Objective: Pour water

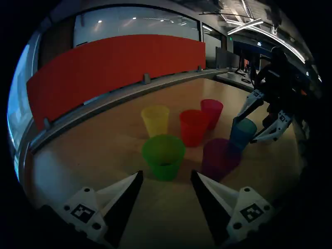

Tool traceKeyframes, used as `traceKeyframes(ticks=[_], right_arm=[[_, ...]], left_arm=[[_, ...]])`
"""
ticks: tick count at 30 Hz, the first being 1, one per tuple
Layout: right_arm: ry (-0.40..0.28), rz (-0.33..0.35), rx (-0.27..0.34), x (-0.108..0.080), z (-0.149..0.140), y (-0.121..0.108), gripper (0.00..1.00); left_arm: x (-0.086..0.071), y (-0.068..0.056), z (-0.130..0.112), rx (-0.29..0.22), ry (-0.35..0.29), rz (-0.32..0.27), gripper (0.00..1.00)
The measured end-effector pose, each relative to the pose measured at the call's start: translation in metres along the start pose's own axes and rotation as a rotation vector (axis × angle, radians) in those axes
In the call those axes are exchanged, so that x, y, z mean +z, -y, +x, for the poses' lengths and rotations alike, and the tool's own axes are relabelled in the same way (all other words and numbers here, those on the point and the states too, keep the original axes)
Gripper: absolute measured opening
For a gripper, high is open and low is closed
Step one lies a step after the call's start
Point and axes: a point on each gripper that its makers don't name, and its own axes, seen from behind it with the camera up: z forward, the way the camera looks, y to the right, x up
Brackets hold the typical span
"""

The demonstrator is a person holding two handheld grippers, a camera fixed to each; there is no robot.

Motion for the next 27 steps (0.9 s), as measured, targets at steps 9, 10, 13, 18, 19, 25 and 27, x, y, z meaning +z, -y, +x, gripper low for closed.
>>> traceKeyframes(ticks=[9,10,13,18,19,25,27], right_arm=[[-0.011,0.013,-0.001,0.011,0.001,0.001,0.99],[-0.012,0.017,0.001,0.012,0.001,0.002,0.99],[-0.015,0.021,0.002,0.013,0.002,0.002,0.93],[-0.014,0.026,0.001,0.012,0.0,0.002,0.91],[-0.012,0.027,0.001,0.012,0.0,0.002,0.91],[-0.005,0.029,-0.003,0.01,-0.001,0.003,0.91],[-0.005,0.029,-0.005,0.009,-0.001,0.004,0.91]], left_arm=[[0.001,0.001,-0.001,0.001,0.003,-0.002,0.85],[0.002,0.001,-0.001,0.001,0.004,-0.002,0.85],[0.002,0.002,-0.002,0.003,0.007,0.001,0.85],[0.003,0.003,-0.003,0.007,0.012,0.003,0.85],[0.004,0.003,-0.003,0.007,0.013,0.002,0.85],[0.007,0.002,-0.001,0.002,0.014,-0.006,0.85],[0.009,0.002,0.0,0.002,0.015,-0.008,0.85]])
